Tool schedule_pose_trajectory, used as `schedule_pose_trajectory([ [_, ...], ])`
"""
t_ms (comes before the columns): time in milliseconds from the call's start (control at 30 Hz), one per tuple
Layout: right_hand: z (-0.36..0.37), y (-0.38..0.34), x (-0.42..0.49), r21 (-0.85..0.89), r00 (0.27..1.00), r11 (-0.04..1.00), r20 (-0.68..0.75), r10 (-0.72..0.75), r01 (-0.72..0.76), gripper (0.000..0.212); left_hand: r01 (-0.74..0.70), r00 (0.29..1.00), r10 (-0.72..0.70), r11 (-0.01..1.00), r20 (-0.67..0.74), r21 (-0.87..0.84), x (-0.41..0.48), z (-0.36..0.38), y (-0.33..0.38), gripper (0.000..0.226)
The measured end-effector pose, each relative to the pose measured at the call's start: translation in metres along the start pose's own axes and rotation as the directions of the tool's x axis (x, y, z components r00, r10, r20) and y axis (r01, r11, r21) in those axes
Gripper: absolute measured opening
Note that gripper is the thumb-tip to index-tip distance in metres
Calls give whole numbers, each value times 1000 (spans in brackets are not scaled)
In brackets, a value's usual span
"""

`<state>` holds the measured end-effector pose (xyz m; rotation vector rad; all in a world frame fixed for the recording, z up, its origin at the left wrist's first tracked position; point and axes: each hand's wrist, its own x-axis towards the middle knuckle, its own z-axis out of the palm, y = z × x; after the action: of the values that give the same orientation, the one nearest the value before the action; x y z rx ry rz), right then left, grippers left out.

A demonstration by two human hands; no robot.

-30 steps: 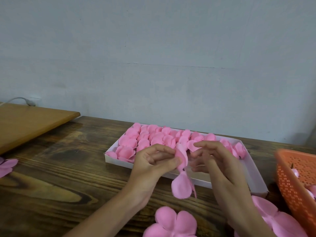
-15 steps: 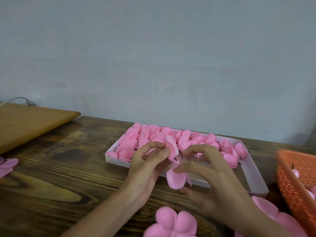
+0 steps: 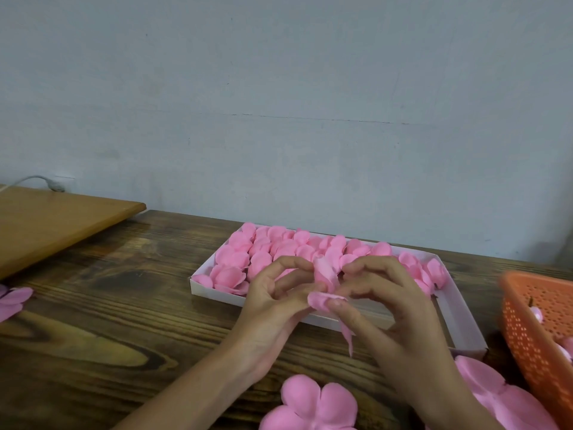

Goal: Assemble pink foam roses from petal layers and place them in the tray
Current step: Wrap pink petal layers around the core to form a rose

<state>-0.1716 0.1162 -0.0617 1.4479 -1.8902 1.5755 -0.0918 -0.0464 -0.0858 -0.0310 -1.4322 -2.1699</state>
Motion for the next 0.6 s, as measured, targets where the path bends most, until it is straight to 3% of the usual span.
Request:
schedule_pose_trajectory([
  [100, 1, -1, 1, 165, 997, 983, -22, 79, -75, 2, 5, 999, -5, 1000, 36, -6, 0, 0, 0, 38],
  [267, 0, -2, 0, 230, 986, 960, -16, 167, -159, 5, 15, 998, -15, 1000, 66, 1, -1, 0, -2, 32],
  [400, 1, -2, -1, 202, 982, 965, -52, 179, -165, 13, 9, 998, -8, 1000, 70, -8, -2, 1, -1, 38],
  [600, 1, -4, -3, 183, 983, 972, -78, 166, -150, 8, -21, 998, 14, 991, 58, 135, -4, 3, -2, 45],
])
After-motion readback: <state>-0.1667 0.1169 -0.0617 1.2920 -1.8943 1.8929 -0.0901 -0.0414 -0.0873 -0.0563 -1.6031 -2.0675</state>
